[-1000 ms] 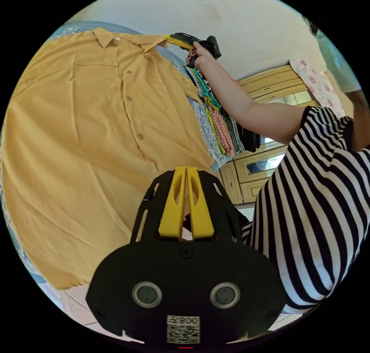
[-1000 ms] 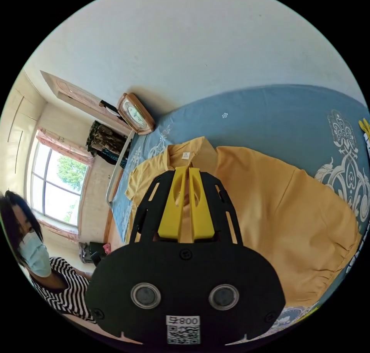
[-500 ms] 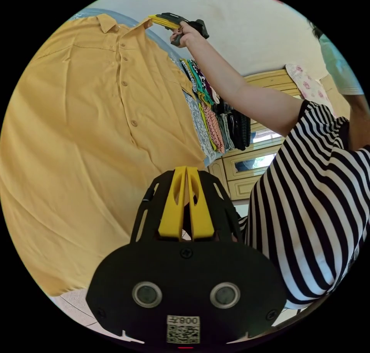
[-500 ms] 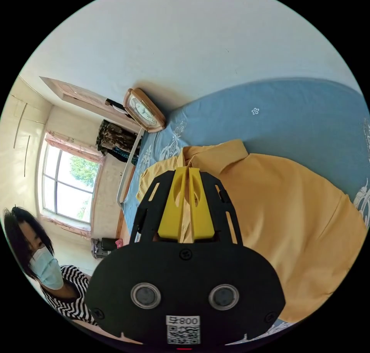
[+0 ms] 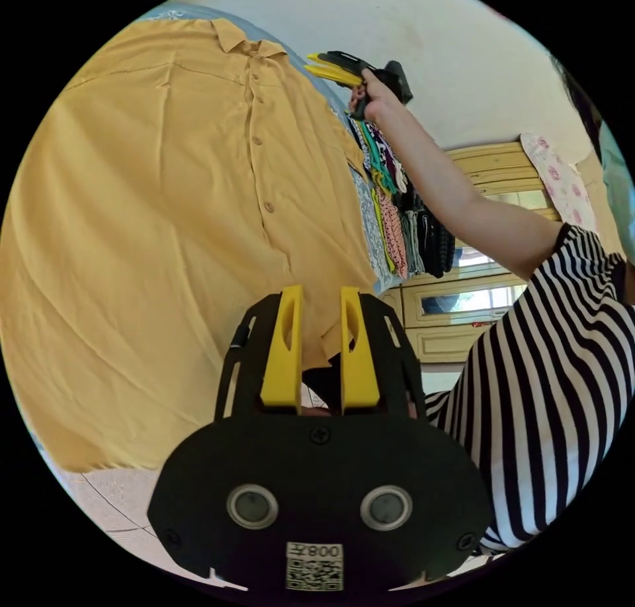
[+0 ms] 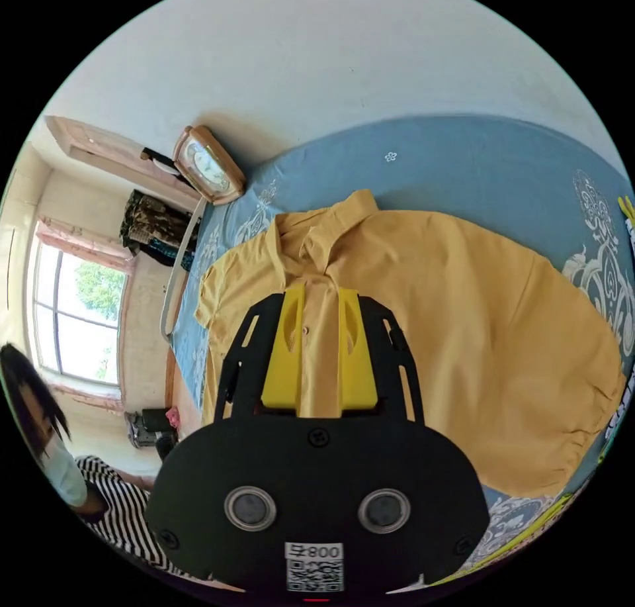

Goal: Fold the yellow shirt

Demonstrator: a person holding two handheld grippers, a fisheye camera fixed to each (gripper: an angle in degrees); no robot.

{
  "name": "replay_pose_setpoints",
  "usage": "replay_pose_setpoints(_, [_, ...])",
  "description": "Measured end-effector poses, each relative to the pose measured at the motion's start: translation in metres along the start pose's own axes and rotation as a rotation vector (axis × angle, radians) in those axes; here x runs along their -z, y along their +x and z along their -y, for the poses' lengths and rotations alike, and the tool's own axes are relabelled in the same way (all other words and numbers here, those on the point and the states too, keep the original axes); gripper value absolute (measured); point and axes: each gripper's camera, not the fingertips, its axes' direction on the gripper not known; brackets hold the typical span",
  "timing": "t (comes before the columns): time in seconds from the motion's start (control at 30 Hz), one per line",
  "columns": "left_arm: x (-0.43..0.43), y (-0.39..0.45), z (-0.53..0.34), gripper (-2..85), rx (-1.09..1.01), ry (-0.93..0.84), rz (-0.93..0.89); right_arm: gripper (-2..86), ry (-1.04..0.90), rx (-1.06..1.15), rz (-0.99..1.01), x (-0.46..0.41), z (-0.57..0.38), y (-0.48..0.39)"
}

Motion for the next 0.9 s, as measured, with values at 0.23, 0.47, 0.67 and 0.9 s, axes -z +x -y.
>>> replay_pose_setpoints(0.23, [-0.004,0.015,0.002,8.0,-0.030,-0.050,0.102,7.7,-0.350,0.197,0.078,-0.078,-0.115,-0.081])
replay_pose_setpoints(0.47, [0.012,0.013,-0.016,7.3,0.025,-0.013,0.141,8.8,-0.601,0.510,-0.066,-0.116,-0.267,-0.178])
replay_pose_setpoints(0.67, [0.008,0.012,-0.025,7.1,0.033,-0.088,0.186,8.0,-0.609,0.669,-0.300,-0.137,-0.362,-0.211])
replay_pose_setpoints(0.9, [0.018,0.017,-0.039,7.0,0.058,-0.055,0.162,1.6,-0.567,0.520,-0.170,-0.123,-0.381,-0.197])
